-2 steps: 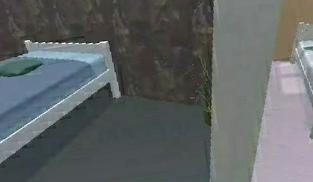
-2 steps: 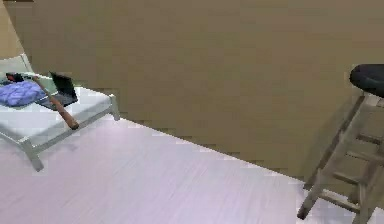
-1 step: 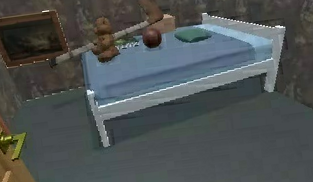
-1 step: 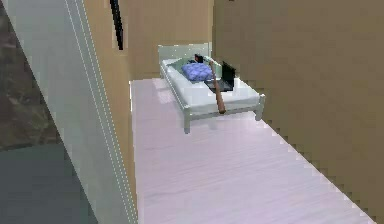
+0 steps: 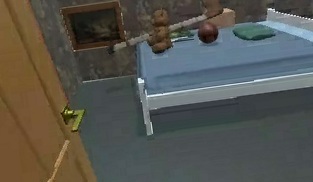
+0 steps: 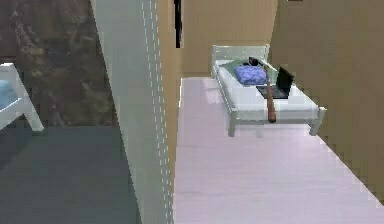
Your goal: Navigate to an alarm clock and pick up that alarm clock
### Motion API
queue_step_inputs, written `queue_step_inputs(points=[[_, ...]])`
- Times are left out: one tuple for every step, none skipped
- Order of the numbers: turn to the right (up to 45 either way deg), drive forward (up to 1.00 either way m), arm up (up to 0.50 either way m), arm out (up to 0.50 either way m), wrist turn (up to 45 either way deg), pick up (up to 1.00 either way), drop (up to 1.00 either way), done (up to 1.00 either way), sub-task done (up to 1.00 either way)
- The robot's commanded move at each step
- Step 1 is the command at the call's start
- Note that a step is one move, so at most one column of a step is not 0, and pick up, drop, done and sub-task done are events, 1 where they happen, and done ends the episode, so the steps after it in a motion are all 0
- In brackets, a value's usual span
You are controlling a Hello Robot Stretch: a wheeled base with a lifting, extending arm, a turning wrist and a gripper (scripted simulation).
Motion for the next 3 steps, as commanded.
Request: queue_step_inputs(points=[[0.0,0.75,0.00,0.00,0.0,0.00,0.00,0.00,0.00],[0.0,0.45,0.00,0.00,0.0,0.00,0.00,0.00,0.00],[-45.0,0.00,0.00,0.00,0.0,0.00,0.00,0.00,0.00]])
